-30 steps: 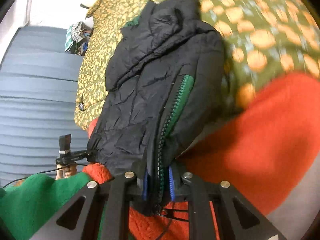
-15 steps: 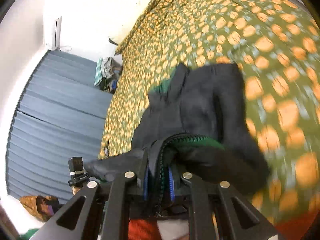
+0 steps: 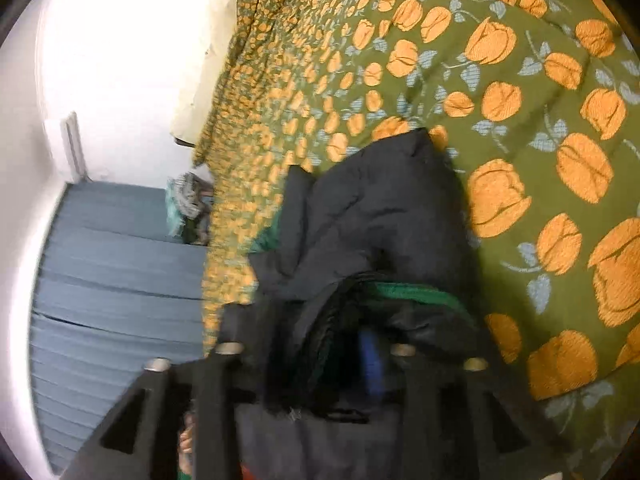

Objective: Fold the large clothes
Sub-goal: 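Fold the held hem over the jacket toward the collar with both tools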

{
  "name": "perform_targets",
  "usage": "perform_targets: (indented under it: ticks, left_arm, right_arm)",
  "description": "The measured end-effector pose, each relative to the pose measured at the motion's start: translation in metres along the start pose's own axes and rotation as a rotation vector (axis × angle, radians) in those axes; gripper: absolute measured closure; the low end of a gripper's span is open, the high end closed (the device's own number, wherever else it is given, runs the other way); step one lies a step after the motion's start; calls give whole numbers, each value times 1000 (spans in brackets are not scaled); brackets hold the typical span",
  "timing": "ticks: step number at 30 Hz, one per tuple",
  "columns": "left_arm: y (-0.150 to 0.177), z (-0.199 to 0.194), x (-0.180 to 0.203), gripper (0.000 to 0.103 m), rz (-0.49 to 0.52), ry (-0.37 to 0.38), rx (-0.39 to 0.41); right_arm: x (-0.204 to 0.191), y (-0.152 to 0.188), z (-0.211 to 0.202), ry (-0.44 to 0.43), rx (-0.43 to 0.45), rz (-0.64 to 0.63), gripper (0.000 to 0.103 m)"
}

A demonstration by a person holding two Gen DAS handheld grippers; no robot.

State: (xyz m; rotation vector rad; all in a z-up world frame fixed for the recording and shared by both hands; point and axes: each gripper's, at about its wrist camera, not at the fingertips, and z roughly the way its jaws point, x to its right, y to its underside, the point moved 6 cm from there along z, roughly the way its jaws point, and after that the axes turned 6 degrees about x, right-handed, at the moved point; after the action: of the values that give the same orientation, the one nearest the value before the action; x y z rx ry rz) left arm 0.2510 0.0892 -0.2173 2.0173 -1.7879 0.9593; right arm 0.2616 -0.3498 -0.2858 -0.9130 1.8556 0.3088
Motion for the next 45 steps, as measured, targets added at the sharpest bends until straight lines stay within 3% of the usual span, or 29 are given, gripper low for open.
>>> perform_targets:
  ticks: [1, 3, 6, 7, 12, 15, 16, 17, 18, 19, 20, 21, 22, 26, 30, 33, 37, 40, 42, 45]
  left_arm:
    - [-5, -8, 1, 5, -1, 20, 30]
    - [-15, -24, -1, 1, 12, 10, 106]
    - [-14, -29, -7, 1, 44, 21, 117]
    - [-11, -26, -9, 1, 76, 1, 118]
    - [13, 22, -20, 1, 315, -230, 47]
    - [23, 45, -30, 3, 403, -342, 12]
    - [24, 53, -32, 9, 422, -379, 6]
    - [25, 56, -32, 22, 423, -385, 0]
    - [26, 56, -30, 27, 412, -389, -1]
    - [24, 52, -27, 41, 415, -410, 21]
    - [21, 43, -20, 64, 436, -419, 55]
    - [20, 38, -15, 74, 451, -413, 69]
    - [16, 28, -8, 82, 461, -400, 91]
    - [-9, -3, 23, 87, 485, -379, 216]
    - [-50, -8, 38, 86, 420, -433, 380]
    - [-80, 15, 34, 85, 351, -486, 440]
    - [-102, 74, 5, 77, 312, -634, 424]
    - [-98, 108, -21, 55, 349, -744, 385]
    - [-92, 118, -33, 50, 346, -741, 387]
    - [-92, 117, -48, 45, 306, -676, 420]
  right_arm:
    - [-5, -3, -3, -34, -1, 17, 18]
    - [-17, -12, -12, -63, 32, 10, 1]
    - [-34, -23, -23, -21, 70, -90, 1]
    - [-39, -23, -24, 38, 74, -169, 1]
    - [-42, 5, 2, 380, -36, -648, 1]
    - [-30, 14, 23, 454, -90, -719, 1]
    - [-25, 15, 32, 470, -109, -720, 2]
    - [-20, 18, 36, 495, -123, -733, 3]
    - [-16, 20, 41, 538, -135, -763, 5]
    - [-16, 24, 43, 565, -146, -800, 27]
    - [-20, 27, 41, 578, -141, -842, 43]
    - [-28, 30, 36, 604, -116, -881, 66]
    - [-38, 34, 32, 637, -83, -927, 77]
    - [-83, 34, 10, 681, 70, -1091, 83]
    - [-122, 8, 2, 652, 228, -1096, 83]
    - [-130, -20, 17, 637, 297, -1041, 83]
    - [-98, -45, 53, 702, 300, -1009, 83]
    - [-54, -53, 83, 768, 242, -939, 83]
    - [-20, -55, 98, 783, 194, -890, 82]
    - [5, -53, 108, 751, 211, -861, 79]
